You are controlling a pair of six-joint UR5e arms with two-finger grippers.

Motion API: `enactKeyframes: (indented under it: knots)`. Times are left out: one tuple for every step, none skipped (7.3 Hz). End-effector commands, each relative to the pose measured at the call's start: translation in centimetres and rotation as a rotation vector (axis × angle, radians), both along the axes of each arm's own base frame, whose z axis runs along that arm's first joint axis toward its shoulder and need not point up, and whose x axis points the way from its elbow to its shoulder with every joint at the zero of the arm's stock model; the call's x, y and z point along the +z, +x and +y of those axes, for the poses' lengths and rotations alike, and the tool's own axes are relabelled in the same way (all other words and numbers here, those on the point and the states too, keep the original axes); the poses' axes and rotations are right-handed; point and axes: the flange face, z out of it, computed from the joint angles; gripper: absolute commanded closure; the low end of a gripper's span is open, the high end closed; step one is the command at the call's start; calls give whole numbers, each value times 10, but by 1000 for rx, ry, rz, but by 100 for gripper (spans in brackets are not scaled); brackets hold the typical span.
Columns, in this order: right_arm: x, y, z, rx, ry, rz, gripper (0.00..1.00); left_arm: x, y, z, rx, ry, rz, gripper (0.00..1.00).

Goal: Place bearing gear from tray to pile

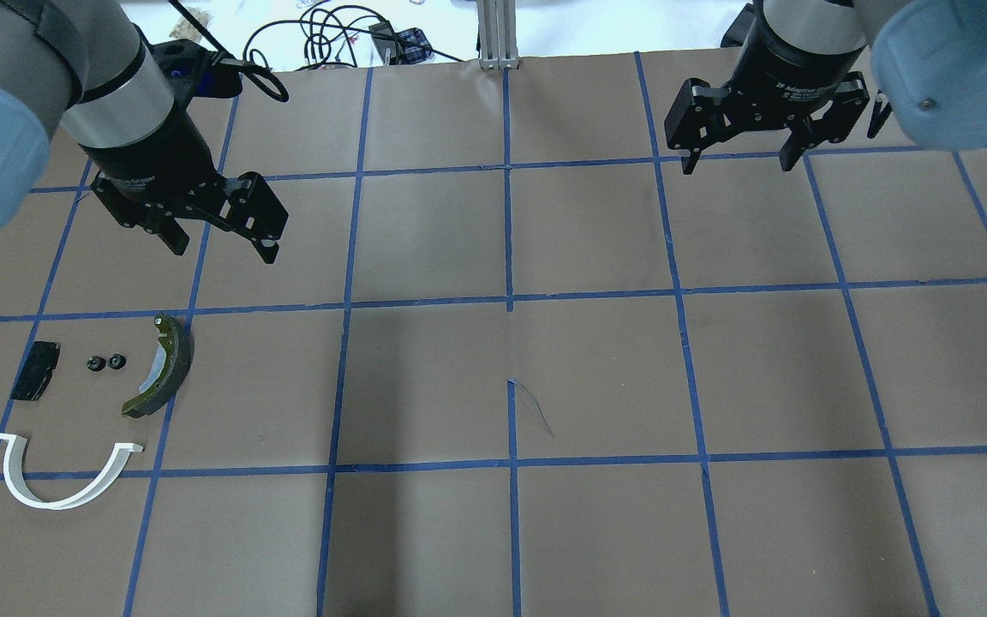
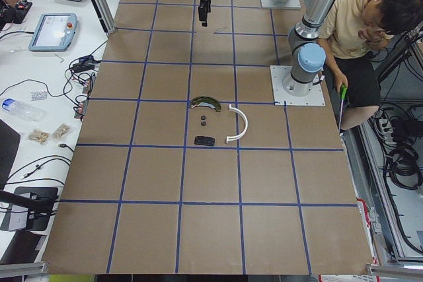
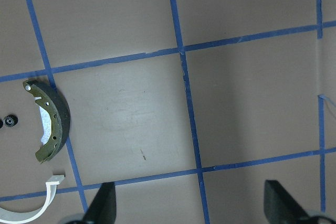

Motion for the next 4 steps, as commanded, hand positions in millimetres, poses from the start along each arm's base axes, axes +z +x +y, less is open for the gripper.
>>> enactKeyframes:
  knots:
    - [0, 0, 0, 0, -2, 0, 0, -7, -10, 3, 51, 10, -4, 0]
    - [0, 0, 0, 0, 0, 0, 0, -7, -16, 5, 40, 9, -6, 0]
    - [1, 0, -1, -1, -9, -3, 0, -5, -16, 7, 34, 4, -5, 0]
    - [-1, 0, 0, -1, -6, -2, 0, 0, -16, 7, 31, -11, -6, 0]
